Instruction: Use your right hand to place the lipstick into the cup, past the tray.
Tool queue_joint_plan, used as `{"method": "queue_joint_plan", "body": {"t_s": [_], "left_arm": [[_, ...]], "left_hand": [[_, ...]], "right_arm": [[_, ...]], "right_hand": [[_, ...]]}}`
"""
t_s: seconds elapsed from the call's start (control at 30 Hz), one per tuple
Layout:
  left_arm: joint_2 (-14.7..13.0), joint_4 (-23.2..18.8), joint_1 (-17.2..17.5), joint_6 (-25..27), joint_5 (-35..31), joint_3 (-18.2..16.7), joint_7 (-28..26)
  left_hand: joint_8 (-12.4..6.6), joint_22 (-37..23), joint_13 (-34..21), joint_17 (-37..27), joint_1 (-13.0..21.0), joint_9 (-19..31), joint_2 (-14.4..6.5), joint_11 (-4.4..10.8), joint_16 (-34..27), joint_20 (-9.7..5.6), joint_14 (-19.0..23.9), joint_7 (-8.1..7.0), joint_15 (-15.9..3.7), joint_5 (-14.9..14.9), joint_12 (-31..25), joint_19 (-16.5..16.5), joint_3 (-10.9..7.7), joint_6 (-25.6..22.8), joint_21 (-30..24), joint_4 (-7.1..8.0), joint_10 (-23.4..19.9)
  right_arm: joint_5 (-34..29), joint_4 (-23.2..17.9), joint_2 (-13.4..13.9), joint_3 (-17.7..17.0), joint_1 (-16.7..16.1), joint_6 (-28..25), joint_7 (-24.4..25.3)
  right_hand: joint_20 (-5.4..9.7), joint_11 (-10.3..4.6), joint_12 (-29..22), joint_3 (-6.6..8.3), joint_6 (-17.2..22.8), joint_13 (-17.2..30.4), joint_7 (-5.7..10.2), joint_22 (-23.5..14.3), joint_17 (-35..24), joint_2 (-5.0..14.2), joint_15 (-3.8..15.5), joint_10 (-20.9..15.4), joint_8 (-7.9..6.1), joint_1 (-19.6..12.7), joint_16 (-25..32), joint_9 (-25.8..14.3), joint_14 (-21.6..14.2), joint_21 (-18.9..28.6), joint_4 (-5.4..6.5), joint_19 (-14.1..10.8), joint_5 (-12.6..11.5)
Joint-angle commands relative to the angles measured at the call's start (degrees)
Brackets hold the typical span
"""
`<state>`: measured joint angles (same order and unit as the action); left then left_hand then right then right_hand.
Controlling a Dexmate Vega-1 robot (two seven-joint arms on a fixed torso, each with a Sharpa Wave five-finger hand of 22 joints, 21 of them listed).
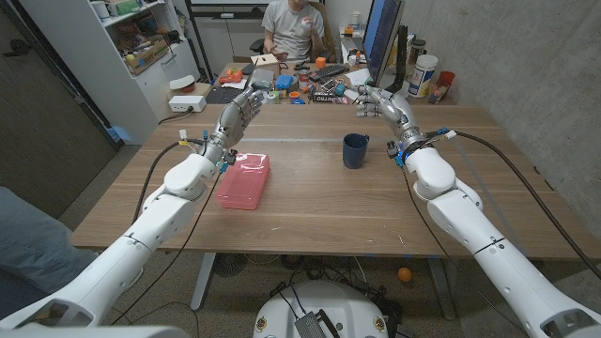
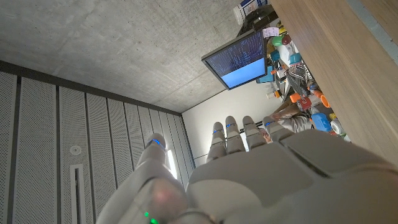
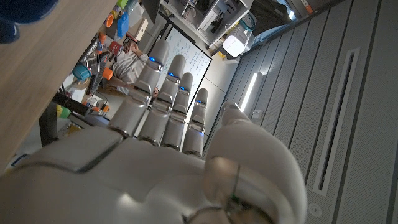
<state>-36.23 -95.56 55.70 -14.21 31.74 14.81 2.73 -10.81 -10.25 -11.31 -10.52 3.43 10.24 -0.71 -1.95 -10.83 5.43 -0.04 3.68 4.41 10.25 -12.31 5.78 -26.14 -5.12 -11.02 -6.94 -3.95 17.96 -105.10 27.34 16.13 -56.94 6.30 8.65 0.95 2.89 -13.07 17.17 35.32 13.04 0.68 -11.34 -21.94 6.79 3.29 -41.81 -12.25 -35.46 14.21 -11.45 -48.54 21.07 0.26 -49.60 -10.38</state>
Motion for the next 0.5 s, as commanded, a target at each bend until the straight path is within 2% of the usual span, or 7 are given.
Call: {"method": "queue_joint_plan", "body": {"t_s": [0.03, 0.5], "left_arm": [[-1.0, -0.8, 1.4, -1.2, 1.7, -0.4, 1.0], [-2.3, -0.7, 1.4, -0.7, 2.8, 0.4, 3.1]], "left_hand": [[-0.17, -0.2, -0.2, -0.2, 0.2, 0.2, -0.4, -0.57, -0.1, 0.06, -0.3, 0.31, 0.21, 0.0, -0.1, 0.6, -0.29, -0.5, 0.0, -0.31, -0.1], [-0.19, -0.2, -0.2, -0.2, 0.2, 0.2, -0.5, -0.52, -0.1, 0.1, -0.4, 0.48, 0.28, 0.0, -0.1, 0.8, -0.28, -0.6, 0.0, -0.3, -0.2]], "right_arm": [[12.0, 1.8, -0.2, 1.4, 0.5, 2.4, -3.3], [12.6, -1.0, 1.9, 2.8, -1.1, -0.3, -0.2]], "right_hand": [[0.03, 0.17, -0.1, 0.11, 0.2, 0.0, -0.57, -0.2, -0.4, -0.13, -0.07, -0.9, 0.24, 0.8, 0.3, -0.1, -0.3, 0.5, 0.38, -0.4, 0.1], [-0.29, -0.17, 0.3, -0.16, 0.3, -0.2, 0.22, -0.2, -0.7, -0.2, -0.73, -0.5, 0.23, 1.6, 0.2, -0.1, 0.5, 0.3, 0.48, 0.4, 0.1]]}}
